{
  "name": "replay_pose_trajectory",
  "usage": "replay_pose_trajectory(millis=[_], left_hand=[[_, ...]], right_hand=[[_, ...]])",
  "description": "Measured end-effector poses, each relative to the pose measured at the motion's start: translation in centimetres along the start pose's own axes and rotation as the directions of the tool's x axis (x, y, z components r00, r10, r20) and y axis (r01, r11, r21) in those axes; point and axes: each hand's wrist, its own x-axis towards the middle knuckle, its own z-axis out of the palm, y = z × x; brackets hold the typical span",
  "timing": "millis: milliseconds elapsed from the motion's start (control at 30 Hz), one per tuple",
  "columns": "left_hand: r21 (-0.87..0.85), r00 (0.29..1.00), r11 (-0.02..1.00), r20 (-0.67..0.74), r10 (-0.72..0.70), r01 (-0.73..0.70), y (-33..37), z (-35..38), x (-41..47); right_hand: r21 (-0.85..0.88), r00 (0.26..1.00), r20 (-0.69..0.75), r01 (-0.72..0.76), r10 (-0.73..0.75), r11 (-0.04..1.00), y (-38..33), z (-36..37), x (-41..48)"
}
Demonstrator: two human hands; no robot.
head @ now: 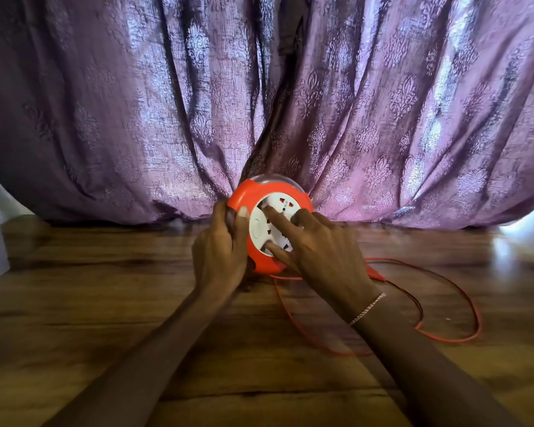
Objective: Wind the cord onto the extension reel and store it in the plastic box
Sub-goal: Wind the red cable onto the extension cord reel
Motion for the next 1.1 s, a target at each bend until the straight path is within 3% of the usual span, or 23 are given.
replay_pose_trajectory(millis=[133,200,233,267,300,333,367,400,433,500,533,600,667,733,900,967,1033,1100], left_hand=[[-0.008,0.998,0.999,0.037,0.043,-0.043,-0.2,0.0,-0.1],[0.004,0.997,0.998,0.051,0.065,-0.065,-0.2,0.0,-0.2],[0.009,0.996,0.997,0.056,0.077,-0.077,-0.1,0.0,-0.3],[0.014,0.995,0.996,0.058,0.085,-0.086,0.0,0.0,-0.3],[0.017,0.994,0.996,0.059,0.089,-0.090,0.0,0.1,-0.4],[0.018,0.995,0.996,0.055,0.086,-0.087,0.0,0.2,-0.4],[0.015,0.996,0.997,0.050,0.073,-0.074,0.0,0.3,-0.3],[0.004,0.998,0.999,0.042,0.053,-0.053,-0.1,0.4,-0.2],[-0.015,0.999,1.000,0.032,0.028,-0.027,-0.3,0.4,-0.1],[-0.061,1.000,0.998,0.012,-0.023,0.024,-0.7,0.3,0.1],[-0.077,0.999,0.996,0.004,-0.041,0.041,-0.8,0.2,0.2],[-0.082,0.999,0.995,-0.010,-0.051,0.050,-1.0,0.0,0.4],[-0.080,0.999,0.996,-0.011,-0.049,0.048,-1.1,0.0,0.4],[-0.075,0.999,0.996,0.008,-0.038,0.038,-0.9,0.2,0.3],[-0.012,0.999,0.999,0.025,0.031,-0.031,-0.3,0.2,0.1],[0.025,0.998,0.998,0.029,0.051,-0.052,0.1,0.1,-0.1],[0.036,0.997,0.997,0.042,0.063,-0.065,0.3,0.2,-0.3],[0.030,0.998,0.998,0.042,0.054,-0.055,0.6,0.2,-0.4]], right_hand=[[-0.046,0.996,-0.062,-0.060,0.057,0.997,-0.7,0.5,0.0],[0.118,0.968,-0.022,-0.245,0.249,0.962,-1.4,0.6,0.1],[0.255,0.916,0.047,-0.396,0.398,0.882,-1.8,0.3,0.3],[0.430,0.822,0.157,-0.556,0.547,0.712,-2.3,0.1,0.4],[0.608,0.699,0.312,-0.668,0.644,0.430,-2.7,-0.2,0.8],[0.705,0.588,0.485,-0.701,0.648,0.108,-2.9,-0.6,1.2],[0.712,0.526,0.603,-0.694,0.600,-0.107,-2.8,-1.0,1.5],[0.713,0.532,0.626,-0.686,0.570,-0.143,-2.6,-1.2,1.6],[0.727,0.591,0.563,-0.687,0.578,-0.005,-2.3,-1.0,1.5],[0.567,0.818,0.272,-0.562,0.506,0.603,-1.1,-0.2,0.6],[0.402,0.910,0.138,-0.411,0.390,0.818,-0.4,0.1,0.2],[0.225,0.989,0.034,-0.146,0.142,0.963,0.5,0.0,0.1],[0.104,1.000,0.020,0.002,-0.004,0.995,0.5,-0.6,0.3],[0.030,0.999,0.002,0.054,-0.055,0.998,0.1,-0.7,0.2],[0.027,0.999,-0.030,-0.042,0.043,0.999,-0.6,-0.2,0.0],[0.170,0.980,-0.003,-0.193,0.197,0.966,-1.0,0.4,0.1],[0.379,0.904,0.081,-0.418,0.420,0.826,-1.6,0.8,0.2],[0.616,0.754,0.253,-0.609,0.606,0.501,-2.1,0.5,0.6]])
